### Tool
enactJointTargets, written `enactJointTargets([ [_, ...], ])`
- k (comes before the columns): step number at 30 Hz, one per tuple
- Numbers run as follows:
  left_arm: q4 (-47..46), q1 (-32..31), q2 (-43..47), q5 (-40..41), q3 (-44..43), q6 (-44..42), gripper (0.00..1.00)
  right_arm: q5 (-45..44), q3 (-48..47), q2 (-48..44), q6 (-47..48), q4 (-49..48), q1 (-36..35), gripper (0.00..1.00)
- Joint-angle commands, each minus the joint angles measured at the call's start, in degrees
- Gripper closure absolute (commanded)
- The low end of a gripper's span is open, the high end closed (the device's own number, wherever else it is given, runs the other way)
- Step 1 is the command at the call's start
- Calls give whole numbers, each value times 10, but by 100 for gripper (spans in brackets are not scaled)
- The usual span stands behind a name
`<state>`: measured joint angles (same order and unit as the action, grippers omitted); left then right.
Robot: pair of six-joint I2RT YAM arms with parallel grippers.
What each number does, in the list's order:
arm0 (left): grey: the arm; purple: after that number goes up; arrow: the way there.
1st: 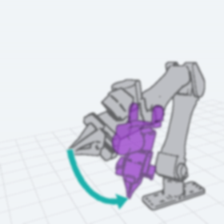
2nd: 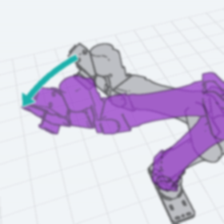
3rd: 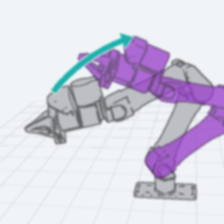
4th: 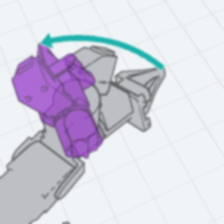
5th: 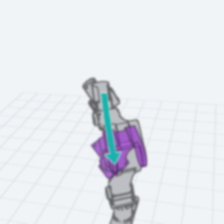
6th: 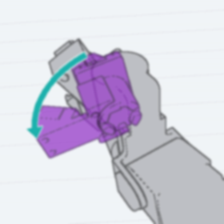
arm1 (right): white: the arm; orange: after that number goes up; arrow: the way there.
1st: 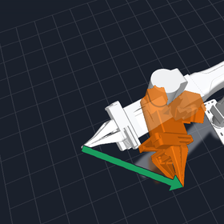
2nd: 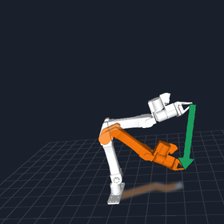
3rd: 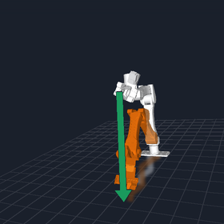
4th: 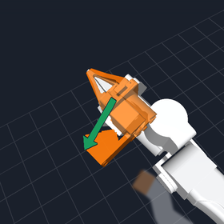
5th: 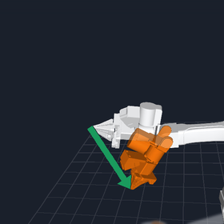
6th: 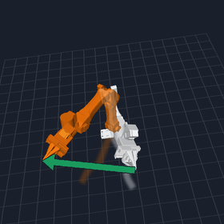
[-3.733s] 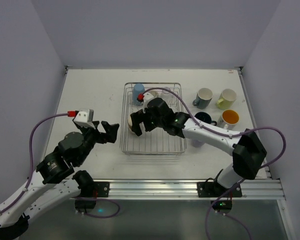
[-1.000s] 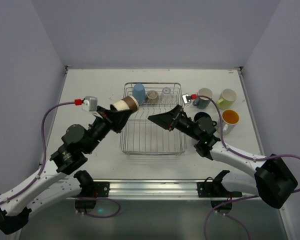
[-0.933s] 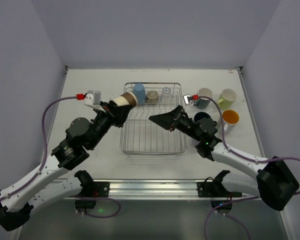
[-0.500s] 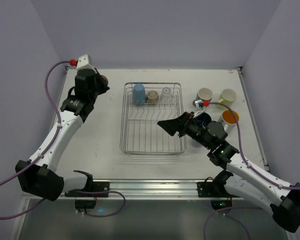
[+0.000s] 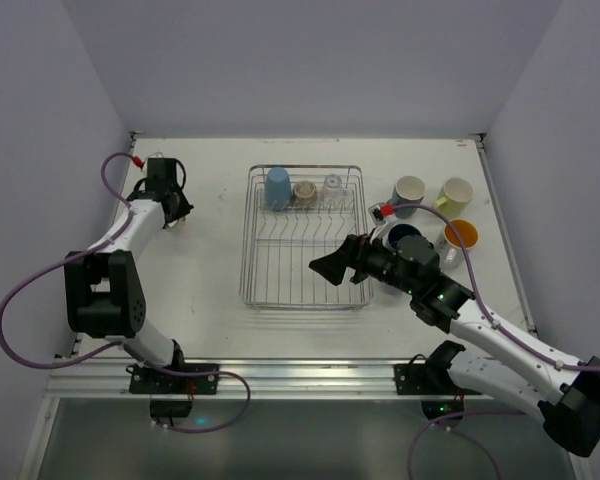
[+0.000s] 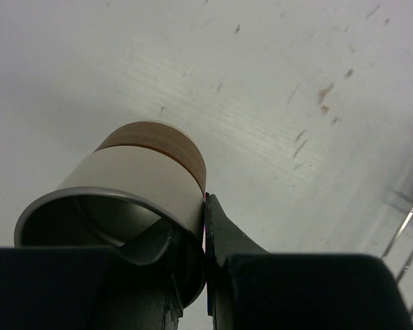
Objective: Unload the cups from the dish rack
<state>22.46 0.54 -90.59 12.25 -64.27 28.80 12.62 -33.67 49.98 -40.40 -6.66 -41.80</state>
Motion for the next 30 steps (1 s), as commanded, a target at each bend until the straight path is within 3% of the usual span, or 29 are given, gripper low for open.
enactJointTargets([
  [1, -3, 11, -19, 1, 0, -18, 100, 10, -20, 3, 30, 12, -7, 1],
  [7, -10, 11, -65, 16, 3, -23, 98, 7, -20, -1, 44, 19, -10, 1],
  [10, -13, 12, -74, 5, 2, -23, 88, 0, -18, -1, 45, 18, -11, 1],
  [15, -10, 11, -68, -4, -1, -26, 61, -8, -31, 13, 52, 26, -11, 1],
  [20, -11, 12, -25, -20, -2, -27, 21, -26, -46, 20, 65, 43, -10, 1],
  [23, -10, 11, 15, -32, -4, -22, 7, -24, -59, 30, 75, 50, -10, 1],
  [27, -30, 11, 97, -60, 5, -9, 2, -38, -101, 65, 97, 84, -11, 5],
  [30, -78, 9, 191, -121, 39, 5, 2, -62, -139, 93, 117, 111, -10, 21],
])
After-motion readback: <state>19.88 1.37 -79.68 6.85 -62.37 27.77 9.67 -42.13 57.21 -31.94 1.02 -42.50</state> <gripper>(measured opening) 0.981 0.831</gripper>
